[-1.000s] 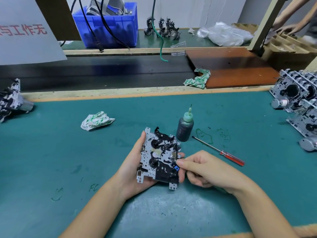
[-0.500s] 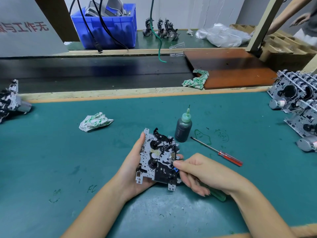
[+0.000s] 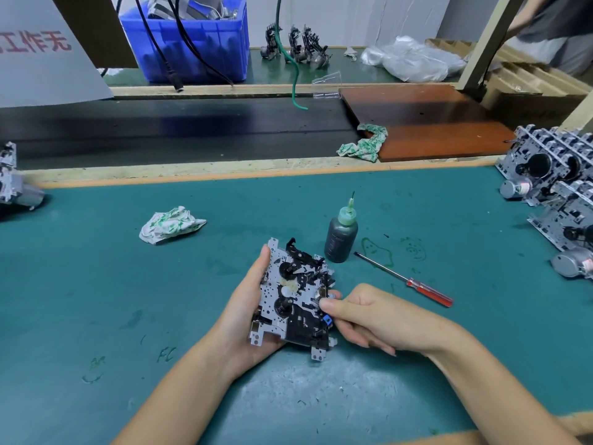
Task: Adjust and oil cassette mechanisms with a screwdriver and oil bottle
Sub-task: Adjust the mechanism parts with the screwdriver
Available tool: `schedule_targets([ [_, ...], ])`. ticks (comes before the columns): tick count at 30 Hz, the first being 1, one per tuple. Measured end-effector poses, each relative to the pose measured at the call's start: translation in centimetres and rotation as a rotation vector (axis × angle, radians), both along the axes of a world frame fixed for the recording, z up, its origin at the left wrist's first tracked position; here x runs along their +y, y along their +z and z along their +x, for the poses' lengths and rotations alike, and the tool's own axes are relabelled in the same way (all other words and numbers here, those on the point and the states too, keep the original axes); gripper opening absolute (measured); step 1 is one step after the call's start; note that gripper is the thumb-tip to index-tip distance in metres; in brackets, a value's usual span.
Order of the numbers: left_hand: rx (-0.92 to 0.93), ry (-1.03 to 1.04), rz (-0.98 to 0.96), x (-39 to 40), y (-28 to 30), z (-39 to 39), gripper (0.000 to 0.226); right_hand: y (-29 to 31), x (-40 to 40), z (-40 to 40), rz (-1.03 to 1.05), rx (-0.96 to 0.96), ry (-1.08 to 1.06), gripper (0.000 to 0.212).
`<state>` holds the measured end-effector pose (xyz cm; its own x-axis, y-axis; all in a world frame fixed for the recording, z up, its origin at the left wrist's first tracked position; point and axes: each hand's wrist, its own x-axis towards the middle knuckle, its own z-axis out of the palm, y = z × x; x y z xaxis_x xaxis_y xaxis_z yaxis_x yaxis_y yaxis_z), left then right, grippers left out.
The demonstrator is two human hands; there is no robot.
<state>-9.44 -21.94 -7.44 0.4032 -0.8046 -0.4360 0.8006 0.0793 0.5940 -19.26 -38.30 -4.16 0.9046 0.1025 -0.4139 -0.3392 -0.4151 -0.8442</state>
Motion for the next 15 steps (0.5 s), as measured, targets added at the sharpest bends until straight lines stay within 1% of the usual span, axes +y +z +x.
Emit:
schedule_targets([
  [7,0.021,-0.013,-0.024,0.15,-0.09,0.09,0.069,-0.23,0.12,-0.27,-0.006,-0.035,0.005,0.063],
  [10,0.049,-0.023,-0.045,0.41,-0.01,0.18,0.075,-0.37,0.25,-0.77,0.027,-0.060,-0.039,0.062],
  [13,0.087,-0.010,-0.095,0.61,0.39,0.19,0.079,-0.14,0.04,-0.85,0.140,-0.073,-0.133,0.059],
  [15,0.114,0.024,-0.180,0.64,0.78,0.00,0.083,-0.04,-0.33,-0.65,0.306,-0.080,-0.223,0.052],
])
